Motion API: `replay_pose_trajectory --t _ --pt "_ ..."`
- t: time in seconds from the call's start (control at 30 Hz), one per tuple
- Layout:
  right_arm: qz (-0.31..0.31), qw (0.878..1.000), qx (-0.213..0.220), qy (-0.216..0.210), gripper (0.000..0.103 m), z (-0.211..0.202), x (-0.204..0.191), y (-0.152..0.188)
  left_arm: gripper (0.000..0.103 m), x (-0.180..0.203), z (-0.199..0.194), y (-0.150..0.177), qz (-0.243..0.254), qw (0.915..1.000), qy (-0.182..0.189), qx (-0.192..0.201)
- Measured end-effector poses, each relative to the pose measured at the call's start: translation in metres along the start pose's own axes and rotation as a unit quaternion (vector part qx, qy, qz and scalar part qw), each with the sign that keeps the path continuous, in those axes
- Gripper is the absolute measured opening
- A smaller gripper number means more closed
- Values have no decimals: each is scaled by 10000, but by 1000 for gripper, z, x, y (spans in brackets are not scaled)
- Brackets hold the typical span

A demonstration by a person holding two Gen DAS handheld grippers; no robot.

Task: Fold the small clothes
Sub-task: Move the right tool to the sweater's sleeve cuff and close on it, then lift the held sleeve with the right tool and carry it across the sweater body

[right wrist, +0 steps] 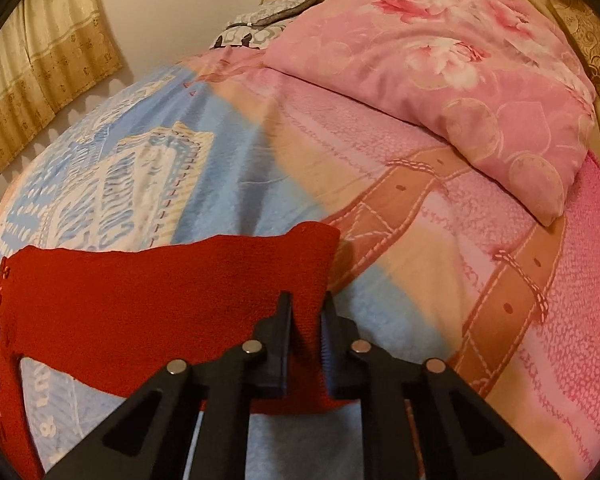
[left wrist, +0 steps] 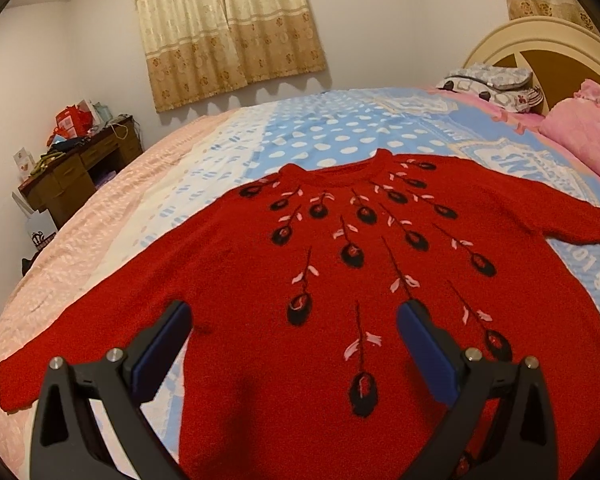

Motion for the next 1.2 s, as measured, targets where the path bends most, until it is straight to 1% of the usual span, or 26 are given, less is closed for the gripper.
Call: replay_pose_trajectory --t 0.17,0.43,0.6,0.77,1.1,1.2 --pt "-151 9998 89 -49 8 -9 -13 -2 103 -6 -2 0 -18 10000 -29 23" --pt "-432 9979 445 -207 7 -39 -49 -16 103 -17 -3 2 -83 10000 -43 30" --pt "-666 9951 622 -387 7 -56 -85 -28 103 -25 -4 3 -121 9999 -89 58" --pt "-931 9908 794 -585 7 -74 -129 -39 103 -35 -4 5 -195 9997 -109 44" --pt "-1338 9826 882 -934 7 -88 -208 -50 103 -58 5 10 -305 9992 -246 30" --pt "-1514 9787 902 -1052 7 -94 -237 -53 103 -65 9 12 -335 9989 -341 23"
Point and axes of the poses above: each gripper's, at about its wrist camera, not at the fingertips, and z roughly the way its jaws point, x to its right, y to its underside, the point moved 5 cm from there along z, roughly the way its jaws point, and after that the axes turned 13 degrees about -y, right-handed, at the moved point
